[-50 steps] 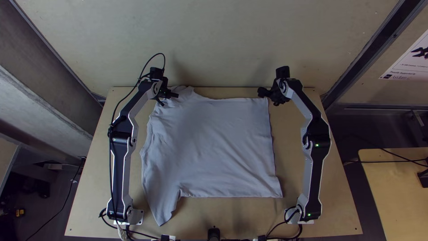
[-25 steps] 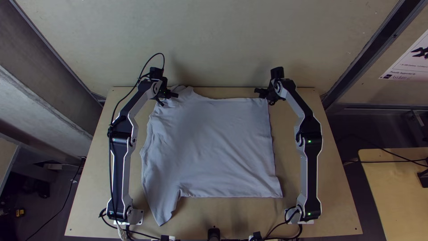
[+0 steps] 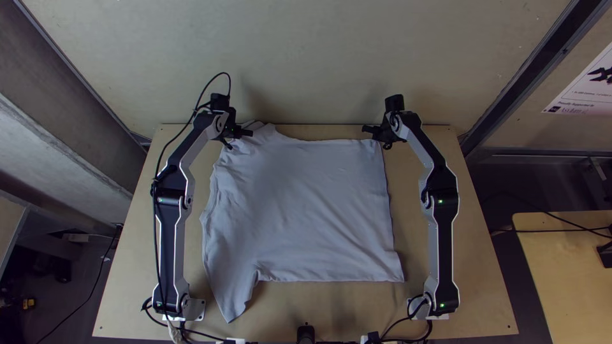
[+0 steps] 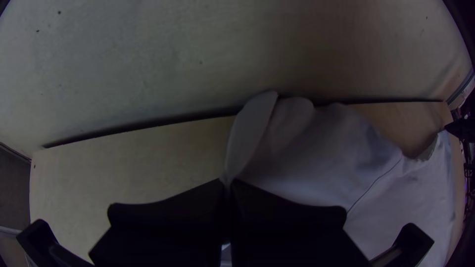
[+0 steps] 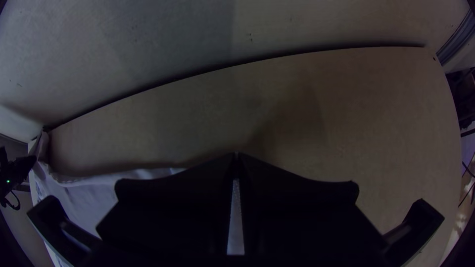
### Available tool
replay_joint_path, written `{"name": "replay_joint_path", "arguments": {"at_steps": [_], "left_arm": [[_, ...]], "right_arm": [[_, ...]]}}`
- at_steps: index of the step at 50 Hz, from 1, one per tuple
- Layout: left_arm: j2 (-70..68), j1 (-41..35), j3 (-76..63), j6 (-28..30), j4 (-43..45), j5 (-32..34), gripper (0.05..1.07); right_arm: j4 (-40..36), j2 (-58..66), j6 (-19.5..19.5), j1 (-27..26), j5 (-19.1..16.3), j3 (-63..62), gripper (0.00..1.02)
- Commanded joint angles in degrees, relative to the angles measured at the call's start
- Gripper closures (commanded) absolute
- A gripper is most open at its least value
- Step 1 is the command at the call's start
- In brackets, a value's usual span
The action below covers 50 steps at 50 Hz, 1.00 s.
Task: Fold the t-shirt
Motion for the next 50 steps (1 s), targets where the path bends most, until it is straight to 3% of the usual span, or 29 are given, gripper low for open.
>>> {"name": "replay_joint_path", "arguments": {"at_steps": [1, 26, 50], "left_arm": [[-3.92, 0.86, 0.37, -1.82, -0.04, -0.36, 1.05], [-5.50, 1.12, 0.37, -3.67, 5.76, -0.27, 1.05], [-12.62, 1.65, -7.54, -3.76, 1.28, 2.19, 1.05]], "right_arm": [[-0.42, -0.01, -0.26, -0.62, 0.66, 2.52, 1.00], [2.66, -1.94, -0.08, -3.26, 5.06, 3.49, 1.00], [-2.97, -6.77, -0.79, -2.47, 5.06, -0.12, 1.00]]}}
